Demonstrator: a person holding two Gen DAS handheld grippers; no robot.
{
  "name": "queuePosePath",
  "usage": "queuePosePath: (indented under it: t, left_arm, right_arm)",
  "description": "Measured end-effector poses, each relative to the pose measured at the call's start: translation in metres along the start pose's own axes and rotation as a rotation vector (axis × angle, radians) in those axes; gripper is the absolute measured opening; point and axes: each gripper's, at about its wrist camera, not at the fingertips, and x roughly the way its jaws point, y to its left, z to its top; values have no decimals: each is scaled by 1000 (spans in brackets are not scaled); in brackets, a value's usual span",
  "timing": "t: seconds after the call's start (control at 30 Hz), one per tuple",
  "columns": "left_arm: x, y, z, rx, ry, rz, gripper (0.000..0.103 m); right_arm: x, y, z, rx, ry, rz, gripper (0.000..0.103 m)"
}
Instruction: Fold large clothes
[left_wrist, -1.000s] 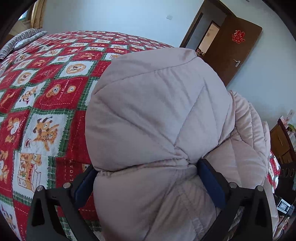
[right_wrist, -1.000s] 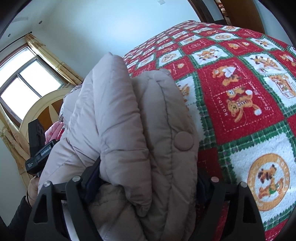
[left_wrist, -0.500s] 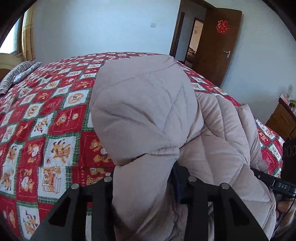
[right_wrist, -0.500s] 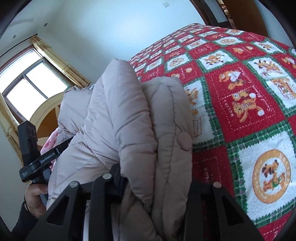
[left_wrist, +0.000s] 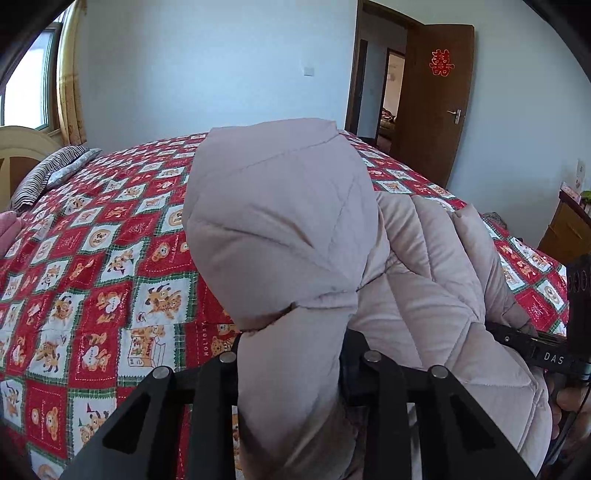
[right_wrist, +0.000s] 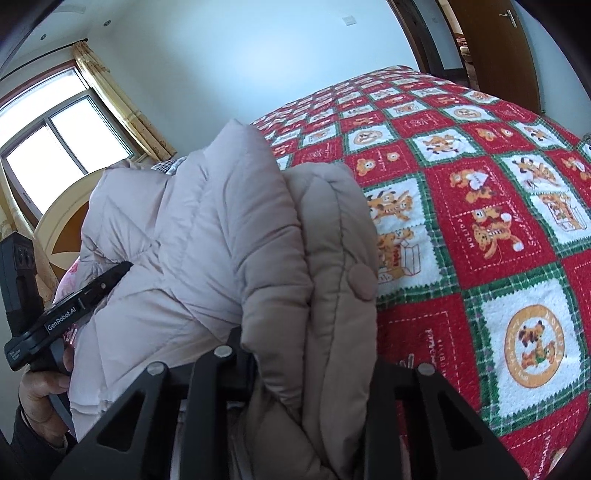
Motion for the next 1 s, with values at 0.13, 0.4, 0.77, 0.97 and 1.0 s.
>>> queuePosePath:
  t: [0.13, 0.4, 0.77, 0.97, 1.0]
  left_arm:
    - [-6, 5, 1, -1, -7, 3, 30]
    - [-14, 1, 5, 28, -21, 28, 30]
    - [-25, 15, 6, -4, -27, 29, 28]
    - [-76, 26, 17, 13, -71, 70, 27]
    - [-85, 30, 17, 14, -74, 81, 27]
  right_arm:
    - [1, 4, -2, -5, 3, 4, 28]
    - [8, 1, 2, 14, 17, 27, 28]
    - [2, 20, 4, -44, 7, -2, 27]
    - [-1, 46, 6, -57, 7, 61, 27]
    - [-1, 53, 6, -67, 9, 70, 27]
